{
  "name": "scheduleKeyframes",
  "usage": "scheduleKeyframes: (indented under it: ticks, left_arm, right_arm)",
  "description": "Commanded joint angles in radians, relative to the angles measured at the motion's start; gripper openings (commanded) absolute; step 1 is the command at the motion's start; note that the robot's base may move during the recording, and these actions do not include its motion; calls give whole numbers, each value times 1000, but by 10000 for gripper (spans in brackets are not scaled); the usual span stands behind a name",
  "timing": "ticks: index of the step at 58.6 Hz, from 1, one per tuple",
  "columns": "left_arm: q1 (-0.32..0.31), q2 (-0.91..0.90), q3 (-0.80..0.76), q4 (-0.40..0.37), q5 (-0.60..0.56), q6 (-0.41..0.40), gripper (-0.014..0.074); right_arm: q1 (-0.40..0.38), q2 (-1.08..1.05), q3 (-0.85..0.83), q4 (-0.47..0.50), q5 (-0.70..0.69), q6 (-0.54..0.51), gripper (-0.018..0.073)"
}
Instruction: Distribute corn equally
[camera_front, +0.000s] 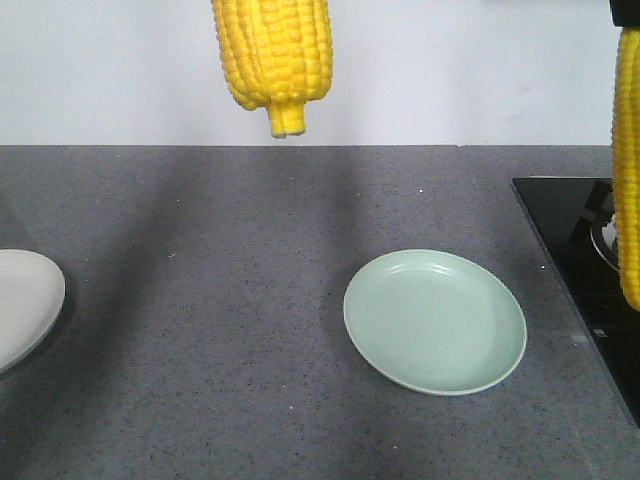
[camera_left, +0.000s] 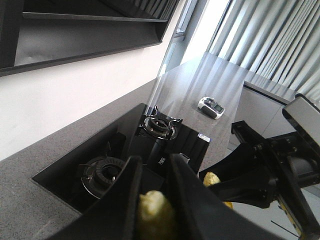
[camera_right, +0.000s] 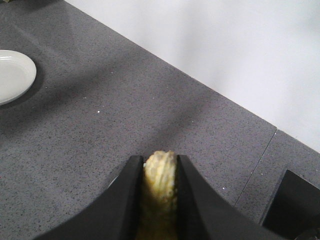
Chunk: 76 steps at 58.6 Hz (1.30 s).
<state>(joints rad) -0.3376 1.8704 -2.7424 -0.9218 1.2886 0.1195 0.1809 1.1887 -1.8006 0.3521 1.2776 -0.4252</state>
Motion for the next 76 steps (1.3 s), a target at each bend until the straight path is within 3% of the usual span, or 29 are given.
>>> scheduleKeyframes:
  ticks: [1, 76]
  left_arm:
    - [-2, -45, -19, -45, -30, -9, -6]
    - [-2, -45, -19, -45, -30, -9, -6]
  right_arm:
    - [-6, -11, -18, 16, -66, -8, -6]
    - [-6, -11, -18, 16, -66, -8, -6]
